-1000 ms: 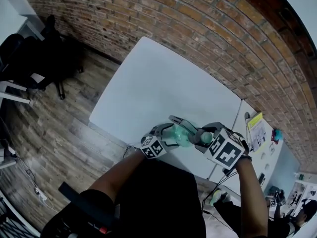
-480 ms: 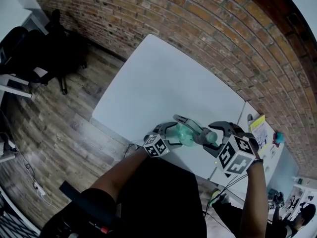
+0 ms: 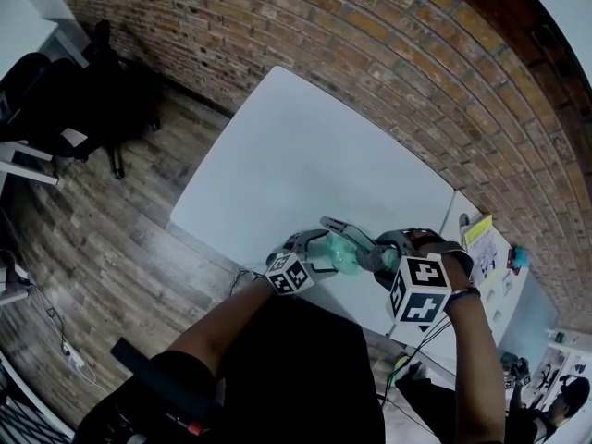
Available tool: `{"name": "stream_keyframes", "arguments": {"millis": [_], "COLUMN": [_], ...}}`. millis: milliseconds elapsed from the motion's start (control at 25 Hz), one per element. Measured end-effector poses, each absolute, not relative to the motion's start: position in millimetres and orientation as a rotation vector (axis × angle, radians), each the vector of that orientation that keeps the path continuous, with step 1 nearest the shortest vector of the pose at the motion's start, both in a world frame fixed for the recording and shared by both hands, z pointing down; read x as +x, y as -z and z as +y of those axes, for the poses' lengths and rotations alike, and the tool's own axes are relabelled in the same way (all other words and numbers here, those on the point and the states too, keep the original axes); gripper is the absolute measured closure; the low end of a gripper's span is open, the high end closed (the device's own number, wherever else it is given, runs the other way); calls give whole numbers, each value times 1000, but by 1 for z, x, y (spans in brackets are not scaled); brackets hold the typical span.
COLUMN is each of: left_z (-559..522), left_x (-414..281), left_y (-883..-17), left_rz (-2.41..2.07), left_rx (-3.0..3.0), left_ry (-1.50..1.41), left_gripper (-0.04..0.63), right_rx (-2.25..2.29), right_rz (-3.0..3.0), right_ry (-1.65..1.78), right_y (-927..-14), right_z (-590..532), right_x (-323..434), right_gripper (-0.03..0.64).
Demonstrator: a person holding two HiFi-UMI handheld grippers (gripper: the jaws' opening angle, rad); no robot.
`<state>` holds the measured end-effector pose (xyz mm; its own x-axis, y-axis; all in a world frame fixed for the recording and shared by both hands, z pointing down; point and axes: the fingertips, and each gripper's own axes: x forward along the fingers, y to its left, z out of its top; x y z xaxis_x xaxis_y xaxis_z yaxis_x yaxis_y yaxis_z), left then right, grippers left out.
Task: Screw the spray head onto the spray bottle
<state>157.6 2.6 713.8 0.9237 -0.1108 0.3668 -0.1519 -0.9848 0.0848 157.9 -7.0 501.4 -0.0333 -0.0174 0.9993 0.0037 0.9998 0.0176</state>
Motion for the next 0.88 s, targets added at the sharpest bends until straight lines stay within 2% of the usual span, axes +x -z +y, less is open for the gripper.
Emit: {"name": "stream_keyframes", "arguments": {"millis": [880], "left_z": [1], "left_x": [158], "left_y": [-714], "left_rz": [-207], "left_rx": [2968], "left_ry": [-561], "left_gripper": [133], "right_rx": [315], "right_rz": [-1669], "right_ry": [-327], "right_y": [-501], "right_z": [-16], "right_x": [159], "right_gripper": [354]}}
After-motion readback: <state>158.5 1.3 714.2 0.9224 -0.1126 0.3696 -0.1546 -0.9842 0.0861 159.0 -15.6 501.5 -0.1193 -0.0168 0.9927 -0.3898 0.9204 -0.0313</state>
